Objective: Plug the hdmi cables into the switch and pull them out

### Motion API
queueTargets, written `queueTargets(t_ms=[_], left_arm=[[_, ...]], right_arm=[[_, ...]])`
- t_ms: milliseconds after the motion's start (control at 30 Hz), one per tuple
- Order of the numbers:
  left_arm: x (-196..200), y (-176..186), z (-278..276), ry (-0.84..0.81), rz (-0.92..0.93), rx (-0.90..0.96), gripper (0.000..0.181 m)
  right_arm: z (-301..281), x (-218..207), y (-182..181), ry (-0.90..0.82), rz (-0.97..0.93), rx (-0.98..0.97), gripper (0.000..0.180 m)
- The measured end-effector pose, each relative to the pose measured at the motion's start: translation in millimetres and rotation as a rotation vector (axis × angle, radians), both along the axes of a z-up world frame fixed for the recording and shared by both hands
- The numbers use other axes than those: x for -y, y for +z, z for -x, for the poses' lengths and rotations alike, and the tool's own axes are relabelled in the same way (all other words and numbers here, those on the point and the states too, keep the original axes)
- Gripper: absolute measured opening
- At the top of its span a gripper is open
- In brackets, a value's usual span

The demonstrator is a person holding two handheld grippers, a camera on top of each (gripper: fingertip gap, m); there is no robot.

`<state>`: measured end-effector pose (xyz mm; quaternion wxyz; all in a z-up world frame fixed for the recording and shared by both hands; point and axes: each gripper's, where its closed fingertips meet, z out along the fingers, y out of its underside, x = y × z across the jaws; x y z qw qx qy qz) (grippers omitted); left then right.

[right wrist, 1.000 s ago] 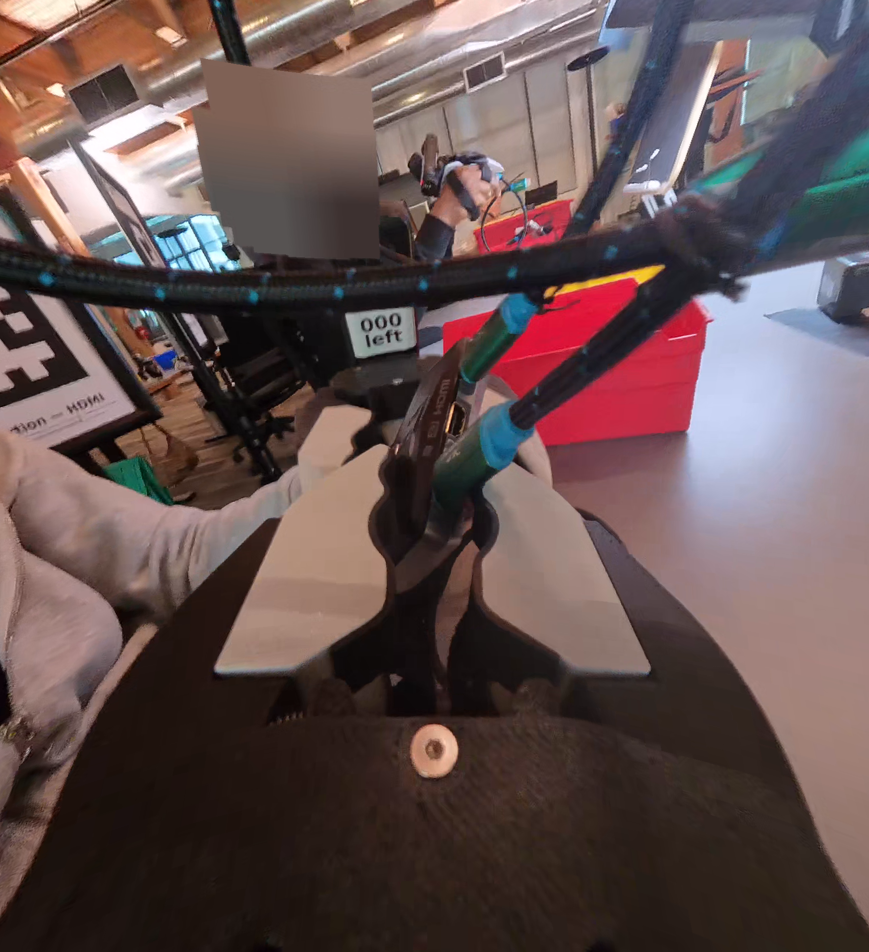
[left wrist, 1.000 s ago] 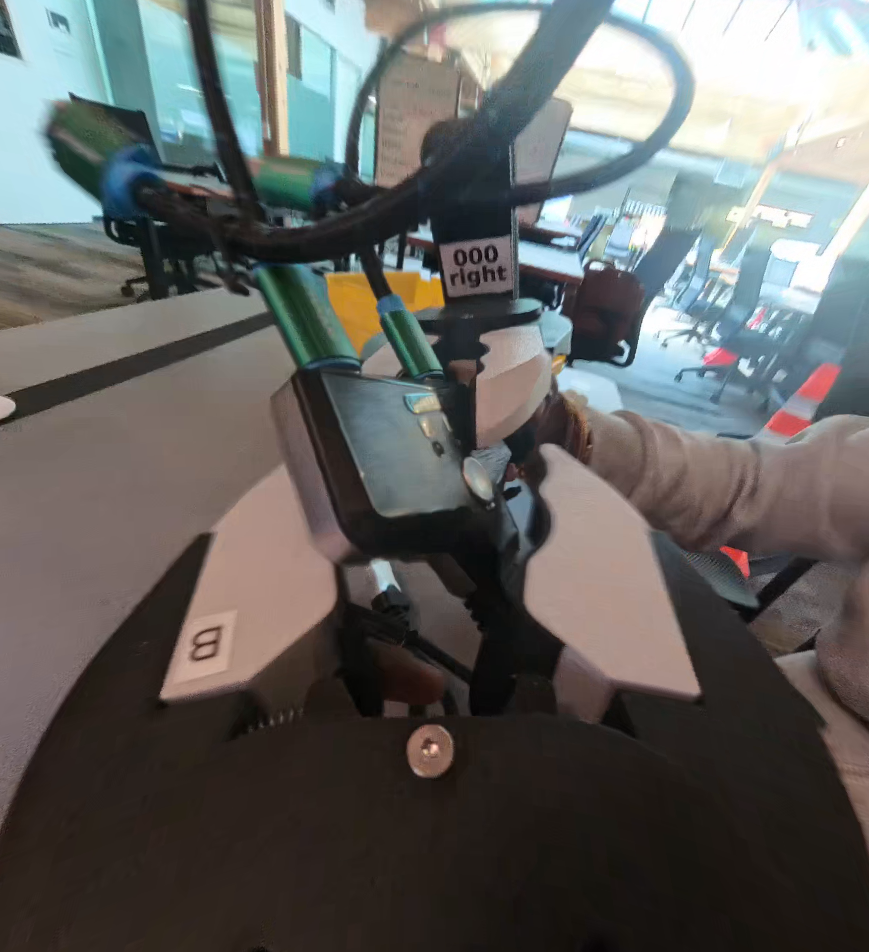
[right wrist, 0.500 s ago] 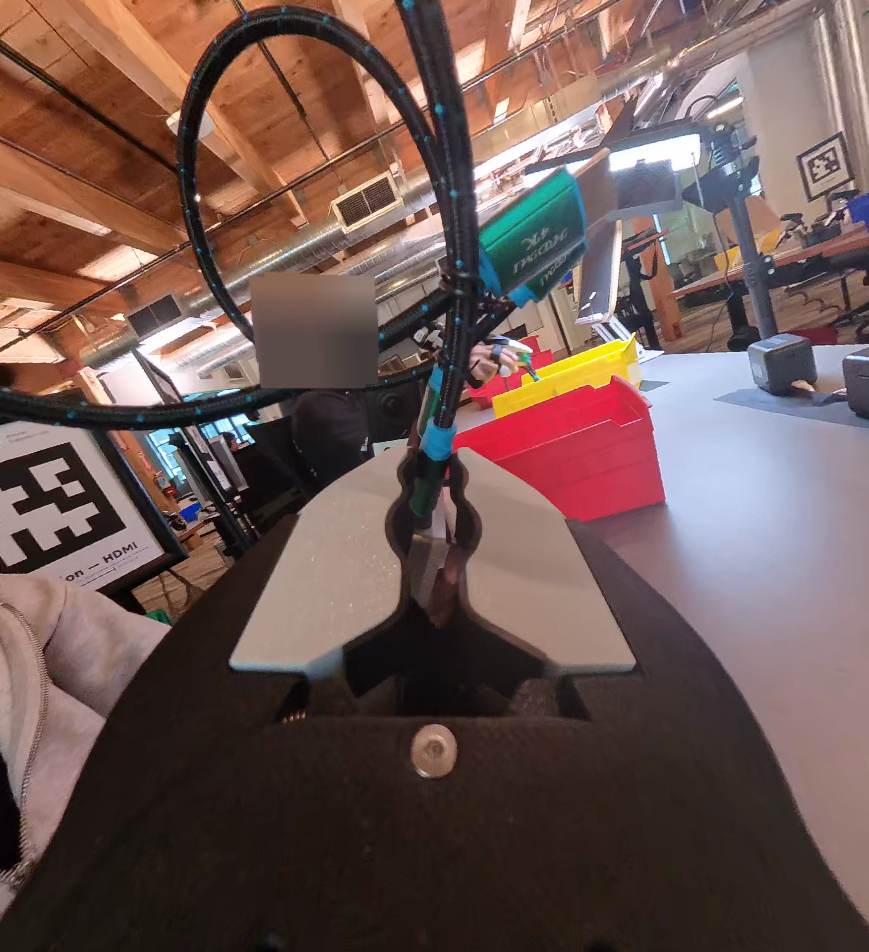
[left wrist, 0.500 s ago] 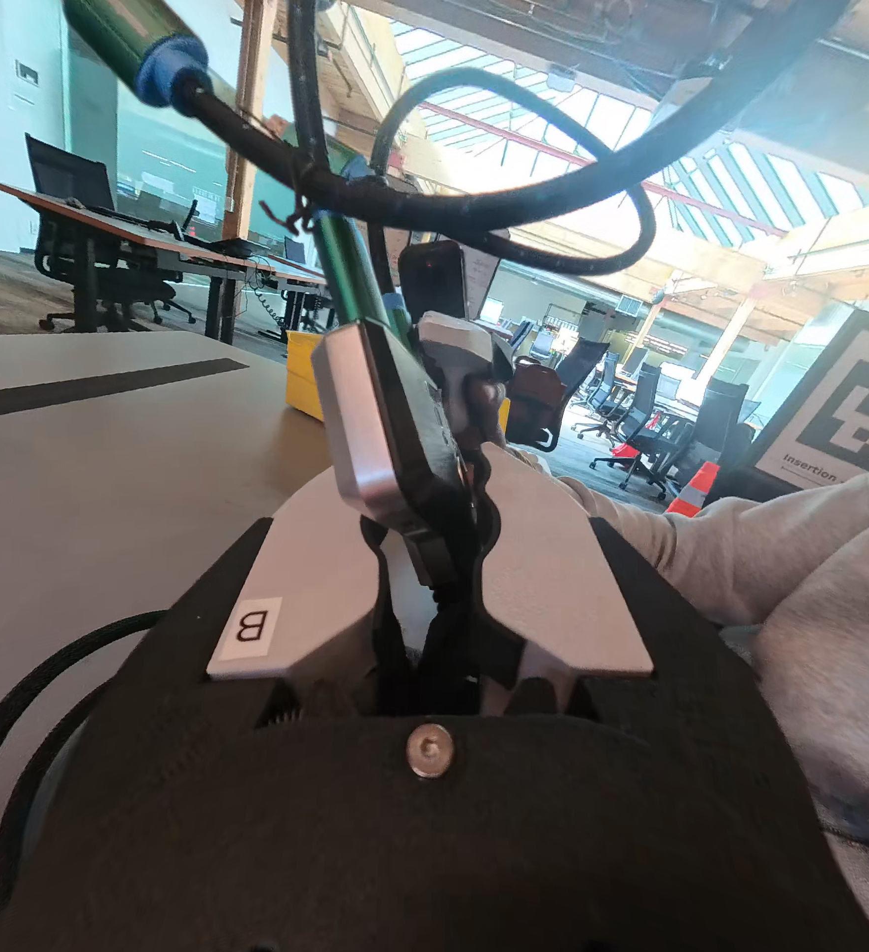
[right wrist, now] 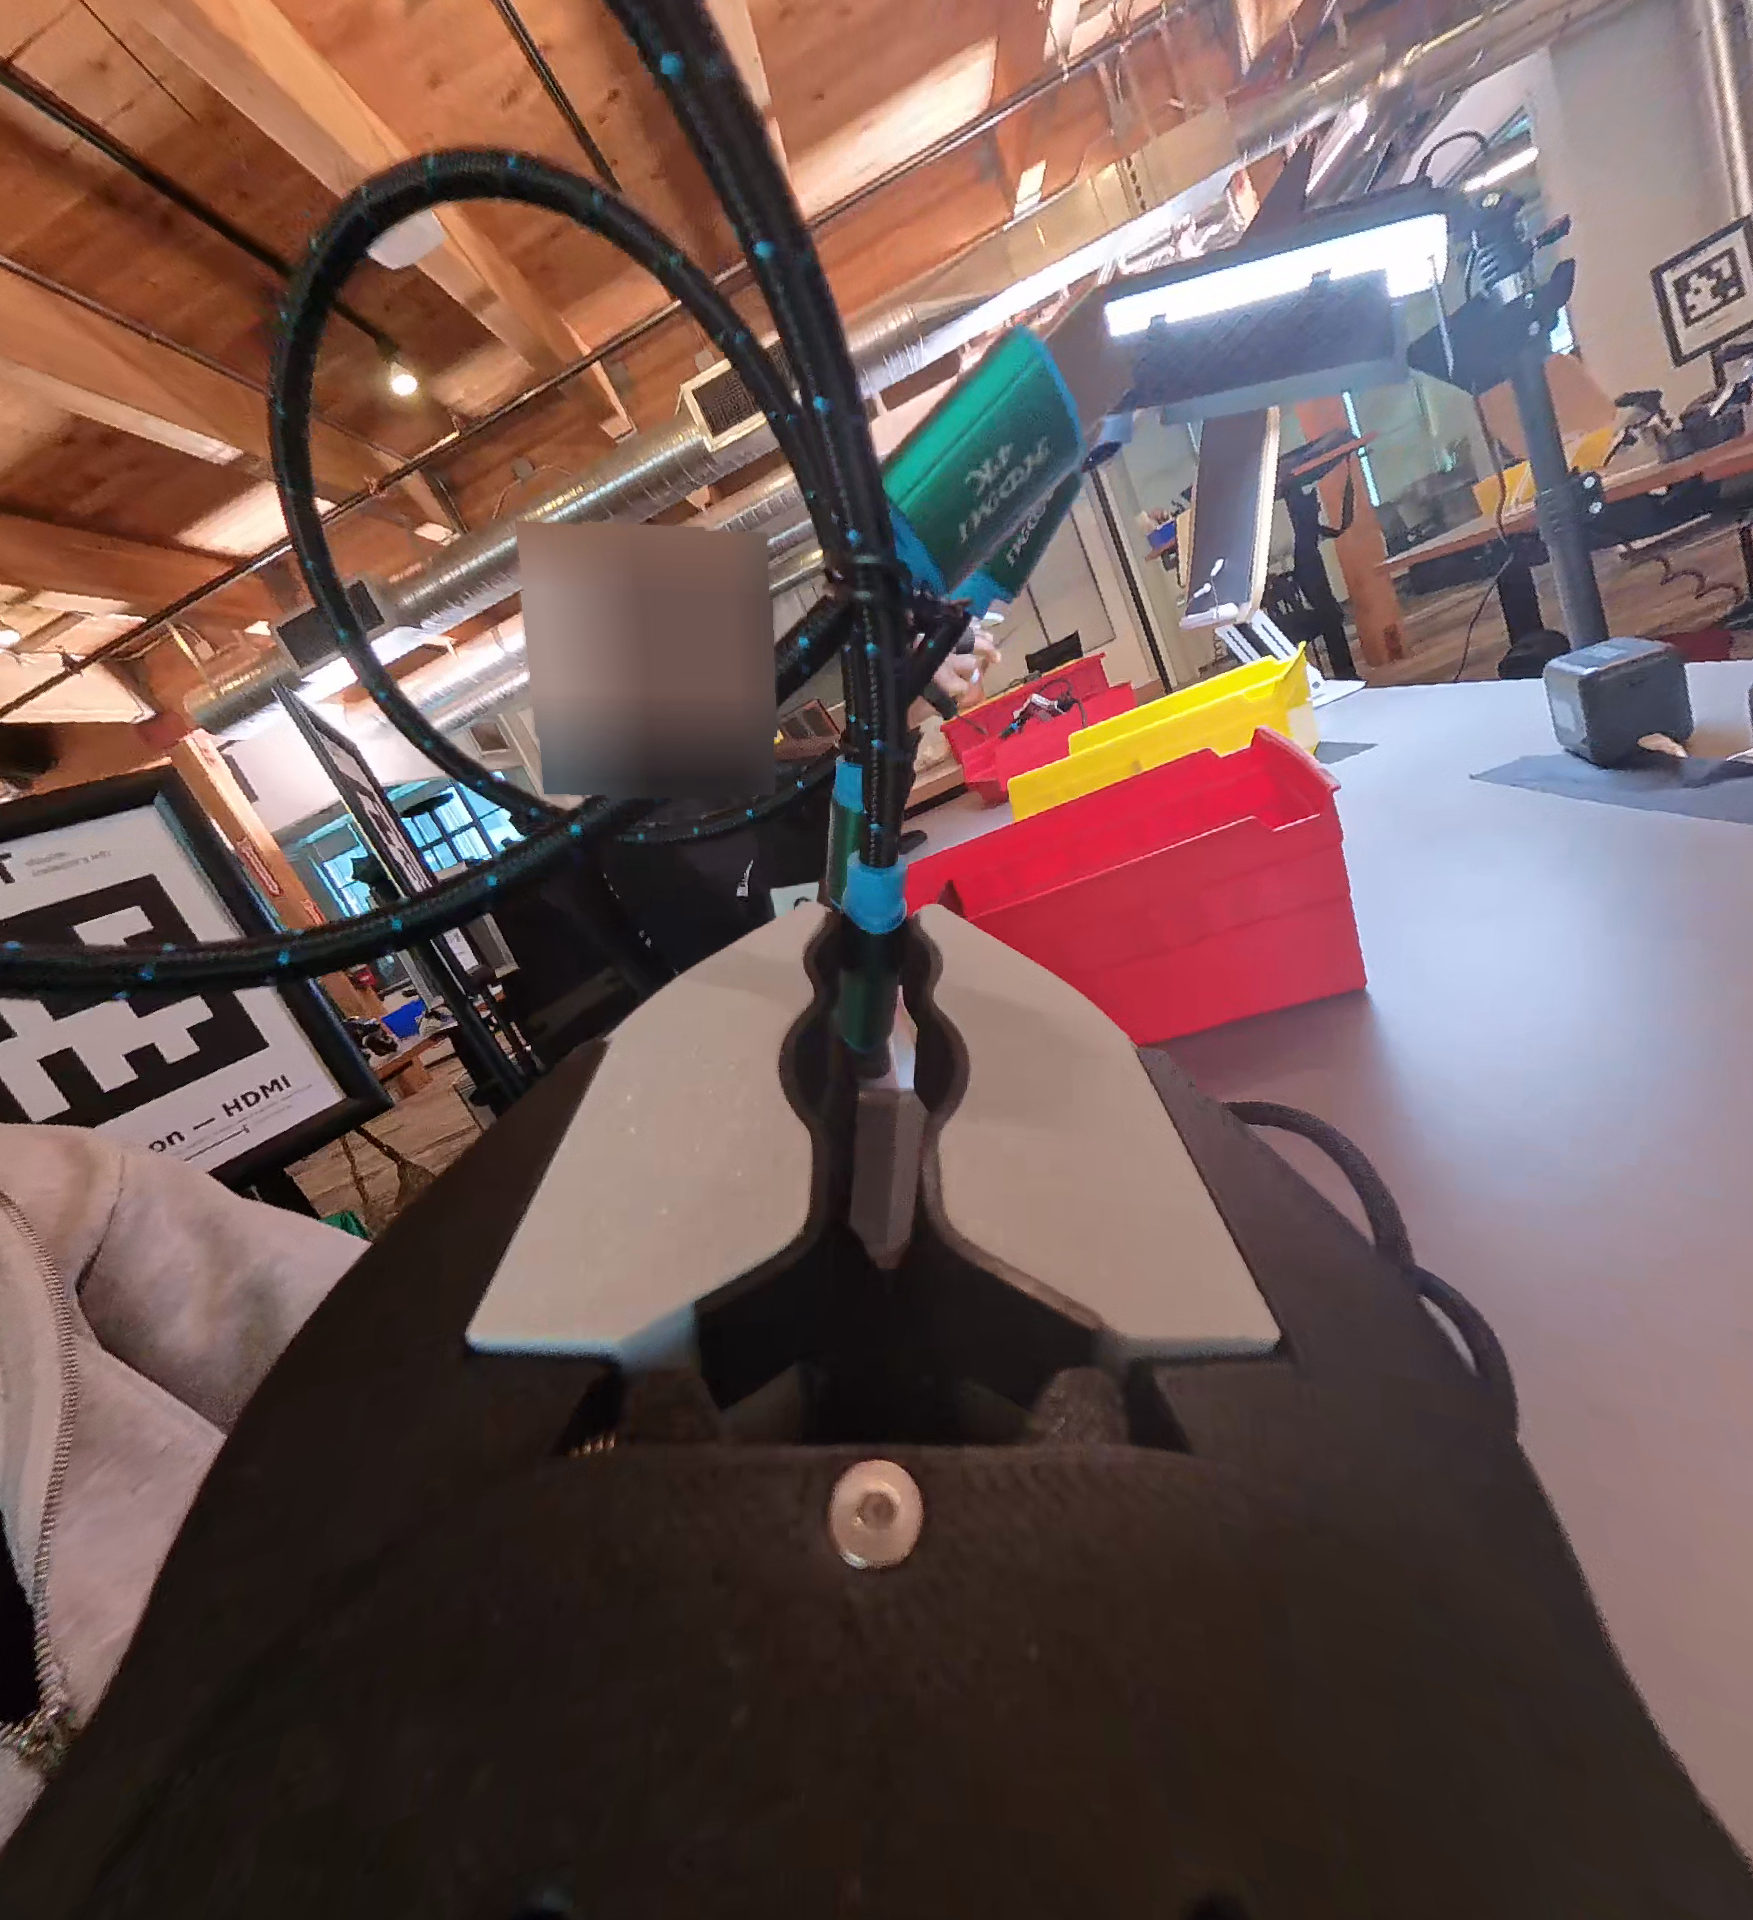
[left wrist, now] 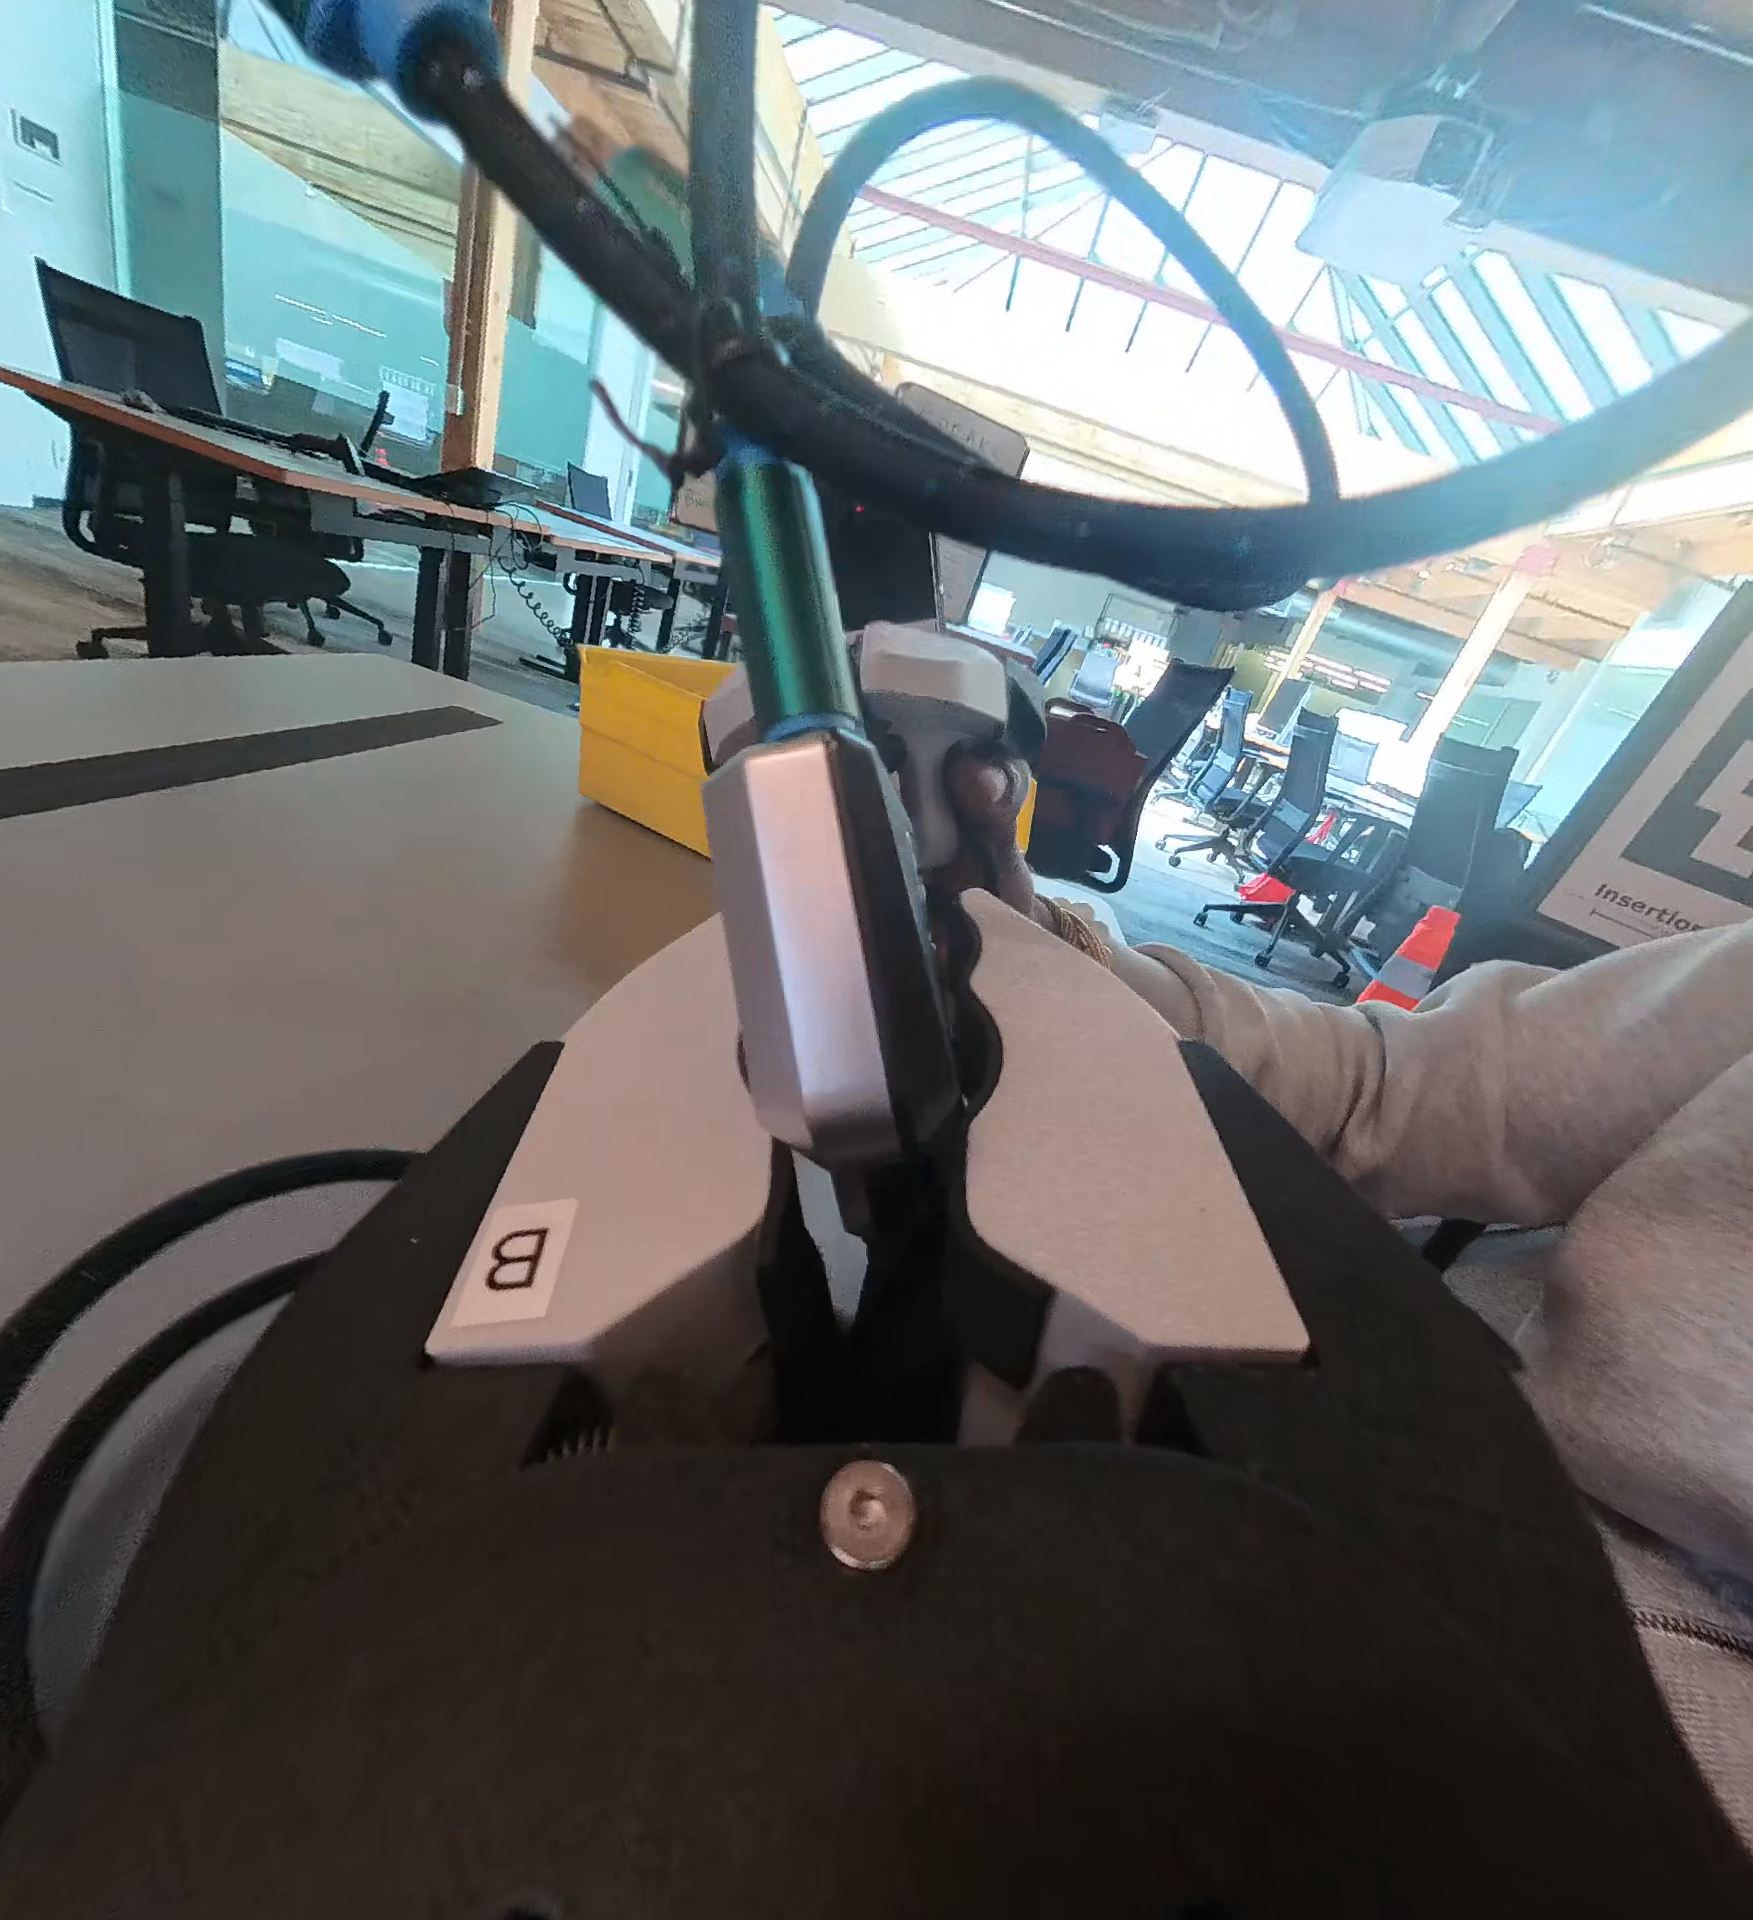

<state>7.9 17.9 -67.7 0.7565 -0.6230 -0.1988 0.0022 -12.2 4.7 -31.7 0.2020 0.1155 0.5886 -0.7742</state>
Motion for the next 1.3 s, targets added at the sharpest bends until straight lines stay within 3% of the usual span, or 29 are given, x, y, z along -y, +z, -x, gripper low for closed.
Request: queueTargets(t_ms=[33, 433, 467, 533, 567, 667, 833, 933, 1033, 1167, 1300], left_arm=[[0, -1, 0, -0.004, -0.008, 0.004, 0.026], [1, 6, -6, -0.072, -0.109, 0.02, 0.024], [-3, -6, -18, -0.151, -0.037, 0.012, 0.024], [-17, -31, -36, -0.214, 0.111, 0.015, 0.024], [-20, -24, -40, -0.21, 0.084, -0.022, 0.024], [1, 6, -23, -0.075, -0.108, -0.072, 0.024], [54, 39, -2, 0.135, -0.401, -0.081, 0.025], [58, 41, 1, 0.202, -0.395, -0.12, 0.025], [53, 32, 7, 0.223, -0.353, -0.088, 0.025], [42, 25, 7, 0.167, -0.308, -0.04, 0.025], [41, 25, 5, 0.17, -0.287, -0.066, 0.025]], right_arm=[[1, 1, 0, -0.005, 0.006, -0.002, 0.01], [-2, 3, 15, -0.049, 0.055, -0.023, 0.012], [16, -15, 35, -0.128, 0.202, 0.052, 0.01], [62, -99, 84, -0.253, 0.569, 0.206, 0.01], [66, -125, 95, -0.313, 0.569, 0.136, 0.011], [56, -130, 79, -0.533, 0.131, -0.214, 0.012], [65, -171, 73, -0.881, -0.178, -0.359, 0.011], [75, -236, 66, -1.247, -0.477, -0.453, 0.011], [64, -328, 58, -1.649, -0.865, -0.515, 0.011], [35, -433, 24, -1.85, -1.423, -0.286, 0.012], [25, -485, -6, -1.79, -1.633, -0.053, 0.011]])
